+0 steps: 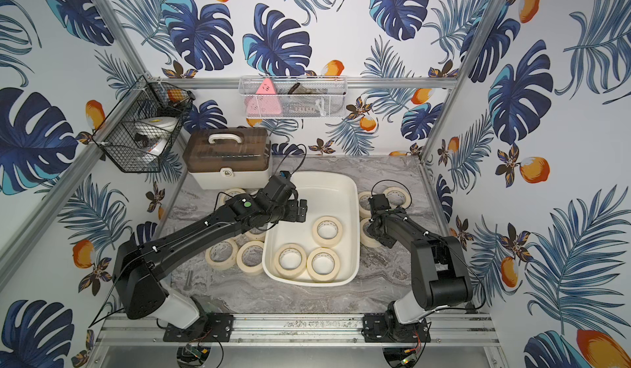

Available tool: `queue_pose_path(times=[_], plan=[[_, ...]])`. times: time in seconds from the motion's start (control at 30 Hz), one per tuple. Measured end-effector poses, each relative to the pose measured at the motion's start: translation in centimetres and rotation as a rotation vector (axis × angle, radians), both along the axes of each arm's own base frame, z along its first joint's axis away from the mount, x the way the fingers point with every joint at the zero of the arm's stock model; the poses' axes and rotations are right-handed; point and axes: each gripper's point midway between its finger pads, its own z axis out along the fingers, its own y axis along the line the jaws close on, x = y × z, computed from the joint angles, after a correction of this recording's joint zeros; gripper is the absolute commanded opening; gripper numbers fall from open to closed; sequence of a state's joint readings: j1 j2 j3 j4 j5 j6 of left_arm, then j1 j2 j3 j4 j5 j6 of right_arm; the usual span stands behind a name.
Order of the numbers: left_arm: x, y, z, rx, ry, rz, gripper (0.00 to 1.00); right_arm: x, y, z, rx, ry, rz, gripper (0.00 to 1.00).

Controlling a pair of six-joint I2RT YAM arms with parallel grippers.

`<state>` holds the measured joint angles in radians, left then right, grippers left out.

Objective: Take out the art tape in the storage box
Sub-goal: Place the art tape at the center of the board.

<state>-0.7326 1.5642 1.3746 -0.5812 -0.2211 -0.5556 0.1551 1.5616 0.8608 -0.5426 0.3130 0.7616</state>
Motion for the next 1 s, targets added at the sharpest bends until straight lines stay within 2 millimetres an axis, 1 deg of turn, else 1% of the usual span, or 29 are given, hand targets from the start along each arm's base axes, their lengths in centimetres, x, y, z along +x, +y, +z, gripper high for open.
queue_pose_path(times=[0.13,0.27,0.33,0.47,0.5,0.73,0.8,1.0], plan=[[0.0,0.0,-0.1,0.001,0.002,0.001,0.99,0.7,0.1,-0.1,-0.001,-0.005,0.002,0.06],[0.0,0.0,-0.2,0.000,0.005,-0.002,0.99,1.3,0.2,-0.1,-0.003,-0.007,0.003,0.18],[0.0,0.0,-0.3,0.001,0.007,-0.001,0.99,1.5,0.3,0.0,0.001,-0.007,0.009,0.25],[0.0,0.0,-0.3,0.001,0.009,-0.002,0.99,1.8,0.4,0.5,0.007,-0.015,0.015,0.43],[0.0,0.0,-0.4,0.002,0.010,-0.002,0.99,1.9,0.4,0.8,0.008,-0.021,0.015,0.45],[0.0,-0.1,-0.6,0.002,0.016,-0.001,0.99,2.4,0.8,3.7,0.028,-0.074,0.038,0.52],[0.0,-0.1,-0.6,0.001,0.018,-0.002,0.99,2.6,1.1,4.9,0.041,-0.095,0.052,0.55],[0.0,-0.2,-0.6,-0.002,0.019,-0.005,0.99,3.3,2.4,9.3,0.098,-0.175,0.140,0.60]])
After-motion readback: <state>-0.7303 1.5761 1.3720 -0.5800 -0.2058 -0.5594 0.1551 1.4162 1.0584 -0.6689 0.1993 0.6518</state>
